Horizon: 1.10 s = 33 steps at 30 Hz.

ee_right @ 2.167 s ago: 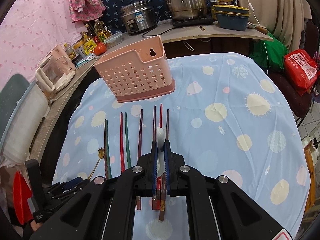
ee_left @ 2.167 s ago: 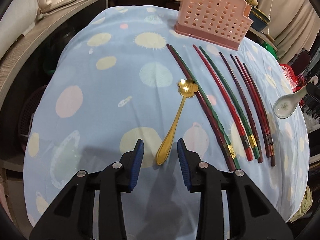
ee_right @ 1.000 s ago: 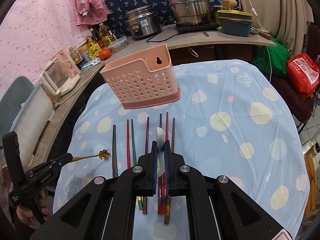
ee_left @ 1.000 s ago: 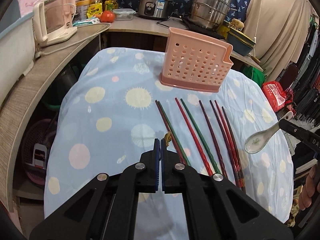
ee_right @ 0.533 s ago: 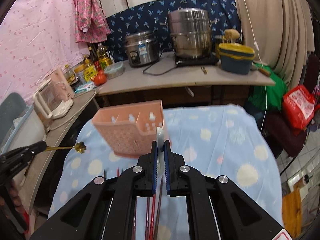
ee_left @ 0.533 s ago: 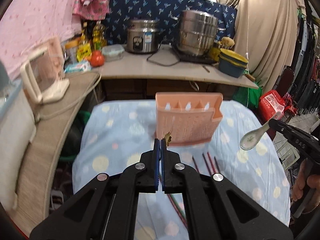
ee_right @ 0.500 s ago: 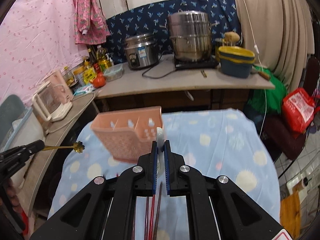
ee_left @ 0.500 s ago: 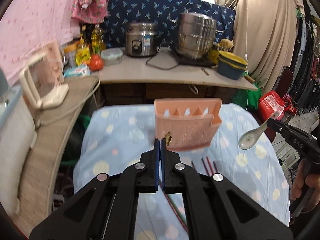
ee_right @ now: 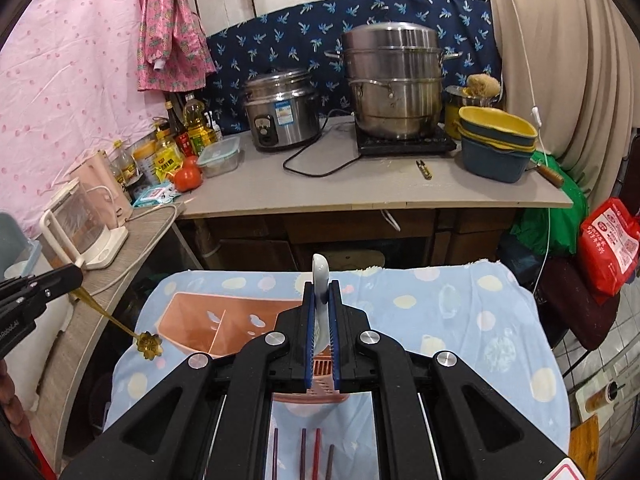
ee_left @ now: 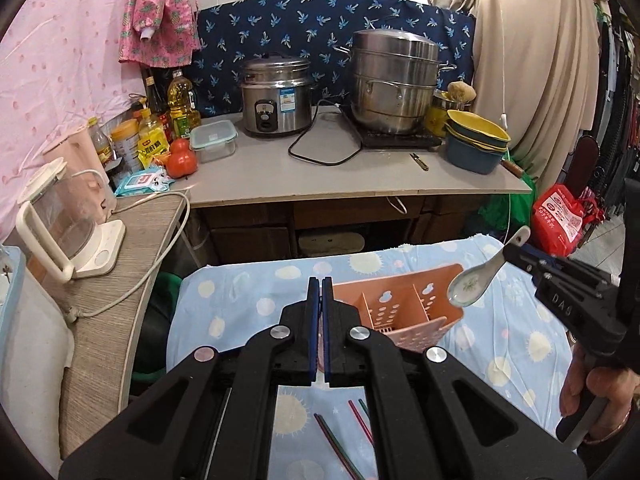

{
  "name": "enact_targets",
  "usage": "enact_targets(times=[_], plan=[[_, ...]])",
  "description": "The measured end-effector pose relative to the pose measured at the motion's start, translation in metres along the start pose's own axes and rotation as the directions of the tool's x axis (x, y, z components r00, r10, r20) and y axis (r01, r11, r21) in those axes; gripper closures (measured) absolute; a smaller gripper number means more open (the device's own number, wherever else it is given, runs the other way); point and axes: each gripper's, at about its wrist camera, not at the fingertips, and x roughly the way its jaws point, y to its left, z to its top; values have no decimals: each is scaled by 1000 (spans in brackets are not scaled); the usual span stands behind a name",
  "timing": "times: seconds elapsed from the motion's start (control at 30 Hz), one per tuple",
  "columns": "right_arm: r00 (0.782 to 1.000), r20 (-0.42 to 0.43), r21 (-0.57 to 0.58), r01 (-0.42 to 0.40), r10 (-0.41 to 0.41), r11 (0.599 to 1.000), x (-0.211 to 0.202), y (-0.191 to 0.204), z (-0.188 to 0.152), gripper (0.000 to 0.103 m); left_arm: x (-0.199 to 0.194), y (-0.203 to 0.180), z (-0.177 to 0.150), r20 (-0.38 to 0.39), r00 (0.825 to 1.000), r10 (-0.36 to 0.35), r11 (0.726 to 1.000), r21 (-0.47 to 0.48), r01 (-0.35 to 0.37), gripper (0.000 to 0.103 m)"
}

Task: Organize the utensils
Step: 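Lower the white spoon into the pink holder with the right tool while the left drops the gold spoon, then move the right tool to the brown chopstick while the left tool approaches a dark red chopstick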

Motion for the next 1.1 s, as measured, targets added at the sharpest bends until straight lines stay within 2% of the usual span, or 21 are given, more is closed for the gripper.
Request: enact_targets(times=[0.3,0.5,0.57,0.6,0.63,0.67,0.73,0.9,1.1], plan=[[999,-37,0,0,0,1000,29,4,-6,96,13,1,22,34,999,0,1000,-13,0,102],[998,-65,3,-2,2,1000,44,3,-10,95,41,-1,18,-14,1000,17,1000,-13,-17,102],[998,-56,11,6,-5,1000,42,2,-12,89,49,-2,13,-30,999,30,999,-23,-31,100],[999,-52,15,5,-4,1000,42,1,-13,82,51,-2,11,-30,999,38,999,-24,-38,100],[999,-45,20,5,-4,1000,39,0,-14,75,53,-3,9,-33,998,46,999,-21,-47,98],[999,-40,24,6,-5,1000,37,-1,-15,73,55,-4,7,-36,998,55,998,-19,-56,96],[999,-39,25,4,-3,1000,34,-1,-16,72,56,-5,3,-39,997,65,998,-22,-66,79],[999,-34,33,-13,14,999,16,0,-26,69,49,-10,-7,-24,997,78,997,-17,-78,72],[999,-32,25,-36,37,999,-14,5,-50,68,31,-17,-23,-12,997,78,997,-8,-79,70]])
